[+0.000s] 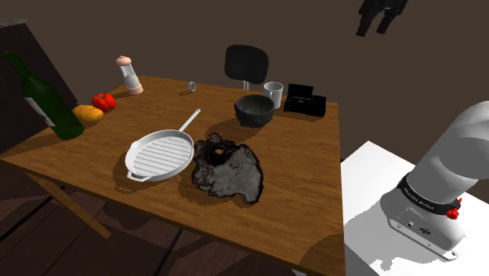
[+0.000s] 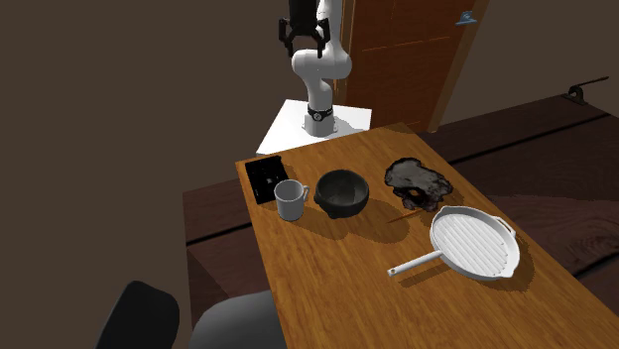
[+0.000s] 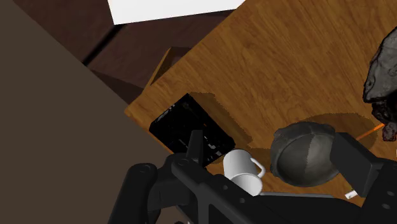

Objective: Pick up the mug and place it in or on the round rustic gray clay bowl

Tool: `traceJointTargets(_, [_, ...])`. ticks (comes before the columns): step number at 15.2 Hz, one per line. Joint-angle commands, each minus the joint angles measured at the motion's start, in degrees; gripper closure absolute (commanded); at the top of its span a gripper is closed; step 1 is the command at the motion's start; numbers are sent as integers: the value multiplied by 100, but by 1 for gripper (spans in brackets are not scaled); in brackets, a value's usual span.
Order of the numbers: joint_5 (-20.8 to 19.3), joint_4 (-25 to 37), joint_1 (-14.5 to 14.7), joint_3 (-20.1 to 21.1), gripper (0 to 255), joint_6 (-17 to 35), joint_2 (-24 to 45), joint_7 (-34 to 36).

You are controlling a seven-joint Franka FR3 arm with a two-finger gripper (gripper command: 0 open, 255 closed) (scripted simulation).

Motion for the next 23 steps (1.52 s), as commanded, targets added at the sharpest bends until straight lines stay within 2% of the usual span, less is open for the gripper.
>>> traceJointTargets(1, [0, 0, 0, 0, 0, 0, 0, 0])
traceJointTargets(12, [-23, 47, 101, -196, 0, 1688, 1929, -459])
traceJointTargets(23, [142, 1019, 187, -326, 0, 2836, 4248, -934])
